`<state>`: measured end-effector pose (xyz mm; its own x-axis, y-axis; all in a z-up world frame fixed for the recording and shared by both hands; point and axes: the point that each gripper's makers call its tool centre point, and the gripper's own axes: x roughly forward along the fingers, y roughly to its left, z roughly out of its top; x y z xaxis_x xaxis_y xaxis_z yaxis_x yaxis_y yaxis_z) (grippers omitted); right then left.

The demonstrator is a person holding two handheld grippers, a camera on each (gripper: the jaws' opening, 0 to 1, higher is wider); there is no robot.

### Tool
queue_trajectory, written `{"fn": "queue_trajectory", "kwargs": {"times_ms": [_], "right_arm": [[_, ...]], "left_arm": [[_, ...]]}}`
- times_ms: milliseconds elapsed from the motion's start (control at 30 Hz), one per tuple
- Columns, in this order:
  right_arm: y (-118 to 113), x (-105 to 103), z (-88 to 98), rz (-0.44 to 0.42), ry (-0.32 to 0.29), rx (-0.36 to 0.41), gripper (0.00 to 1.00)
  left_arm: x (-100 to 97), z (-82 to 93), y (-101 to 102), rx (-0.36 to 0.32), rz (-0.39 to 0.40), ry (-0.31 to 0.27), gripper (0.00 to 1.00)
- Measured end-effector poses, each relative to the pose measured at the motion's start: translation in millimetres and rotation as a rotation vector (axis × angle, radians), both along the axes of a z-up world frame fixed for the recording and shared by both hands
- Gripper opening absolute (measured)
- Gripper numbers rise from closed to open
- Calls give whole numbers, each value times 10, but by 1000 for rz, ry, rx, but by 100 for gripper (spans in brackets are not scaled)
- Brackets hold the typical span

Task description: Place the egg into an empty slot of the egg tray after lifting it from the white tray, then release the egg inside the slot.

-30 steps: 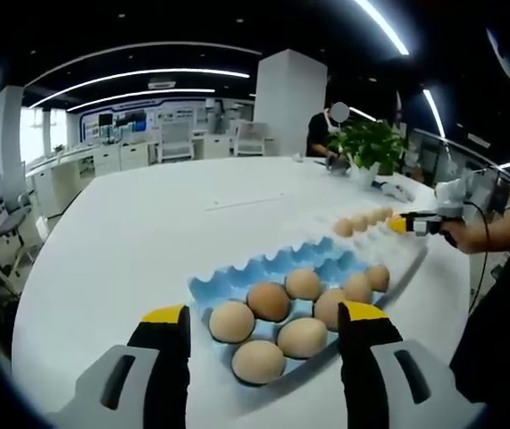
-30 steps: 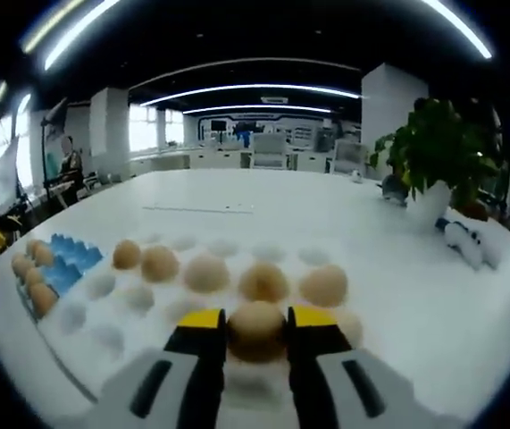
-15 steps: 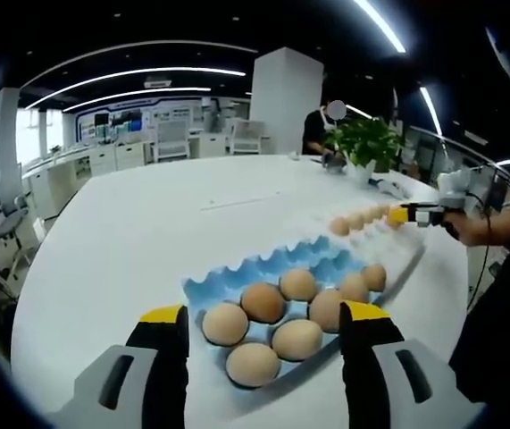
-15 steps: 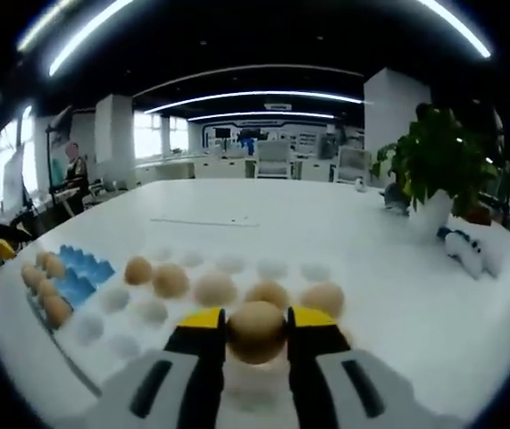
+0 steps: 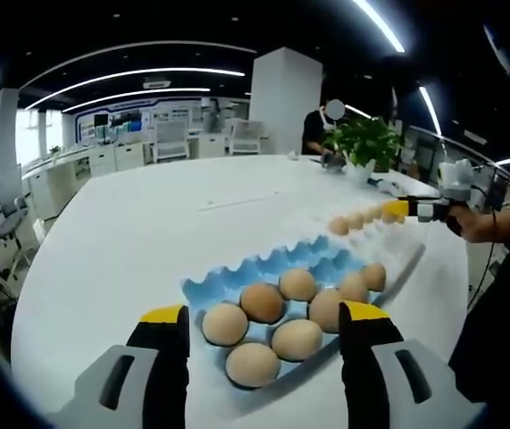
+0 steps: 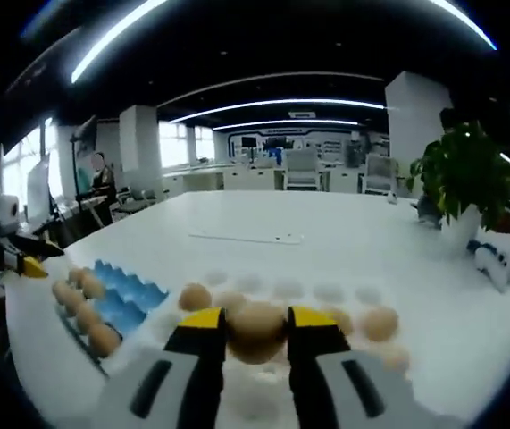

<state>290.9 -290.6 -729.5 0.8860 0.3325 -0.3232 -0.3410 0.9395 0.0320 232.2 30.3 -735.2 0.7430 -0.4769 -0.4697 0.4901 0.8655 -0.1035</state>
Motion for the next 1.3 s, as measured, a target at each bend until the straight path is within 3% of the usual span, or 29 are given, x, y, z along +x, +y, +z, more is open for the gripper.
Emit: {"fn": "queue_trajectory", "kwargs": {"times_ms": [467,900,1100,1300], "right_arm": [[887,6,46,199,5,73,26],[1691,-53,-48,380,39,121,26],[1922,-58,-129,445,59,105,26],[1975,-50,-256,463,92,98,26]], "left_arm": [[-4,-4,-6,-3,-4,-1,66],[-11,-1,21,-1,4,-4,67],[-1,15,60,-3,17,-12,67],[-3,3,80,-1,24,-11,68]]}}
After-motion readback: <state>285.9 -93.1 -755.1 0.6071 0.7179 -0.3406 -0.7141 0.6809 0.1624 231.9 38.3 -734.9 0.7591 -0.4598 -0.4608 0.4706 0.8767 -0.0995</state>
